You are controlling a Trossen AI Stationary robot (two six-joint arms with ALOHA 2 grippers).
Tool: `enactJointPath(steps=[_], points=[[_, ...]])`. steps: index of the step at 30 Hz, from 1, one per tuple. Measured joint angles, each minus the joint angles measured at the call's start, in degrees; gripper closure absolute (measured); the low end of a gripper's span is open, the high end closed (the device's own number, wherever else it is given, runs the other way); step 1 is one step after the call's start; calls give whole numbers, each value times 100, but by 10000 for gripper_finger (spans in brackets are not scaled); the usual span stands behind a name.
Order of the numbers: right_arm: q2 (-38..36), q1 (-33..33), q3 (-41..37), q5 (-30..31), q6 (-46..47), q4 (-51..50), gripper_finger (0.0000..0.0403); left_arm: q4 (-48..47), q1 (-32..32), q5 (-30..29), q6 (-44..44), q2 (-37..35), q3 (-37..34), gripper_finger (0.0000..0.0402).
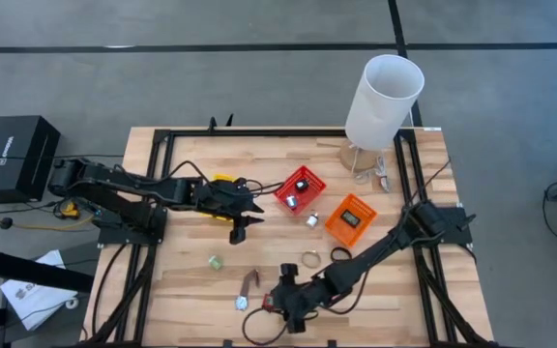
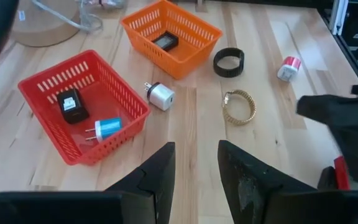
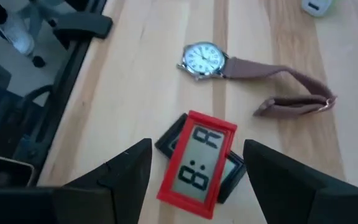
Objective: Pick & Place Office items
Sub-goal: Put the red digital clock into the orange bin
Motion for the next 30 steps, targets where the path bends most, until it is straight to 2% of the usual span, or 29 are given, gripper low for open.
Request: enactJointPath(steps=[8, 30], points=[[140, 4, 42, -11, 374, 41, 157, 10, -15, 1, -104, 0, 0, 286], [234, -59, 42, 118, 532, -151, 157, 13, -11, 0, -101, 0, 0, 286]])
